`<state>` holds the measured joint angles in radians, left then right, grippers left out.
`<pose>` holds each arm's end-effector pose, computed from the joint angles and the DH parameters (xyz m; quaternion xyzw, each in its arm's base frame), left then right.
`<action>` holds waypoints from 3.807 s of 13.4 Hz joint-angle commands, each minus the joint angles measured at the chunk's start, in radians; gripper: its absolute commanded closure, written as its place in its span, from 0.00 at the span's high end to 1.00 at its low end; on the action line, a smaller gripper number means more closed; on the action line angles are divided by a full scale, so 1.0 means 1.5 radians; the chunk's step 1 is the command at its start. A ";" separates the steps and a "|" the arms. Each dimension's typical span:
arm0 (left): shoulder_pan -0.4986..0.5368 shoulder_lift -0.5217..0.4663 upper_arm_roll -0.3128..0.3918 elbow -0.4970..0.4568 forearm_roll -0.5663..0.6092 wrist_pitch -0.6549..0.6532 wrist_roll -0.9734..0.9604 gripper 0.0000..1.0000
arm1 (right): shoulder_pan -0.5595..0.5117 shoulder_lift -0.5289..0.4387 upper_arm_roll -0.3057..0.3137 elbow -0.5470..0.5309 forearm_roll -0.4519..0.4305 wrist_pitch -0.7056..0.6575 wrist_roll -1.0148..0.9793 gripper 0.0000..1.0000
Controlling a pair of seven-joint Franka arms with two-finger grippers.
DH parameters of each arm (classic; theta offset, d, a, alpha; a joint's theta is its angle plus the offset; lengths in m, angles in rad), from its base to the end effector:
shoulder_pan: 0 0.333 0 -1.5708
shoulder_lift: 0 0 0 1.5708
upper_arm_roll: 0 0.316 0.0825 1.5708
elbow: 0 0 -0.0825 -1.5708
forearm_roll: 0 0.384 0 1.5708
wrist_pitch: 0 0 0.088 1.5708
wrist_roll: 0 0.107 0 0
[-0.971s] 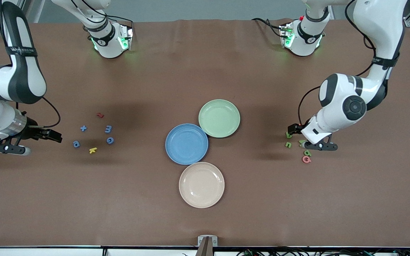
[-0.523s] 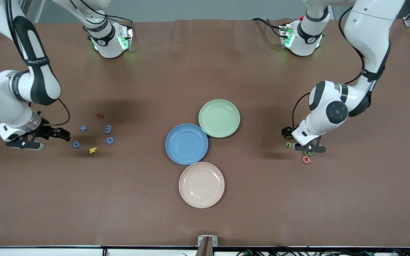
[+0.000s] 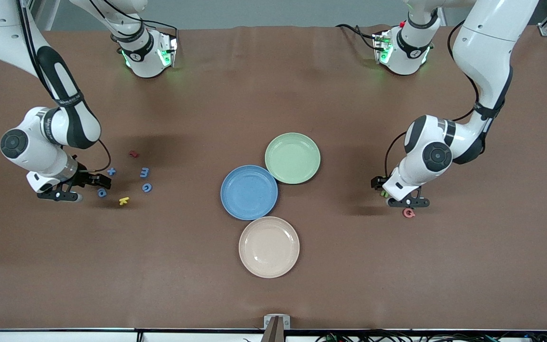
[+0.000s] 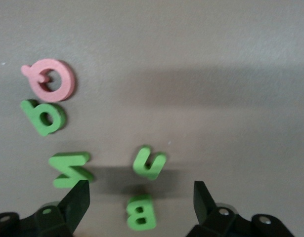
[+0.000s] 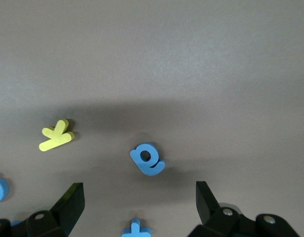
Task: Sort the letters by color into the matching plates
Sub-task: 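Grasp the green n with the left gripper while the right gripper grasps the blue d, then place the green n on the green plate while the right gripper carries the blue d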
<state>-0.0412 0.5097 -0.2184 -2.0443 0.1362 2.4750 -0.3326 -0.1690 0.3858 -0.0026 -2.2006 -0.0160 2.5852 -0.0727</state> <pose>0.5690 -0.1510 0.1879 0.9994 -0.0067 -0.0336 0.0034 0.5476 -0.0946 0.2048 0.9991 -0.0425 -0.0012 0.0046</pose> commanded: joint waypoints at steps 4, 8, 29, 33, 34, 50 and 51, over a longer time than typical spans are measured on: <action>-0.001 0.031 -0.001 0.032 0.016 0.005 -0.027 0.76 | -0.012 0.047 0.005 0.028 -0.002 0.032 -0.013 0.98; 0.000 0.040 -0.001 0.029 0.016 0.015 -0.027 0.63 | -0.009 0.063 0.005 0.043 -0.002 0.033 -0.012 0.87; -0.013 -0.067 -0.077 0.043 0.014 -0.115 -0.168 0.22 | -0.013 0.077 0.005 0.049 -0.004 0.034 -0.014 0.40; -0.023 -0.068 -0.189 0.076 0.015 -0.182 -0.329 0.22 | -0.012 0.076 0.005 0.049 -0.004 0.033 -0.014 0.10; -0.039 -0.067 -0.202 0.077 0.015 -0.182 -0.368 0.22 | -0.011 0.075 0.005 0.052 -0.004 0.029 -0.013 0.05; -0.244 0.095 -0.192 0.143 0.097 -0.102 -0.594 0.23 | 0.028 -0.019 0.233 0.099 0.001 -0.150 0.418 0.01; -0.244 0.109 -0.192 0.158 0.120 -0.102 -0.610 0.23 | 0.056 -0.017 0.241 0.109 0.000 -0.148 0.487 0.01</action>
<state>-0.3971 0.6099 -0.5138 -1.8773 0.2521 2.3219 -1.1997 -0.1273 0.3732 0.3212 -2.0403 -0.0144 2.3631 0.4916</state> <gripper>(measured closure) 0.696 0.731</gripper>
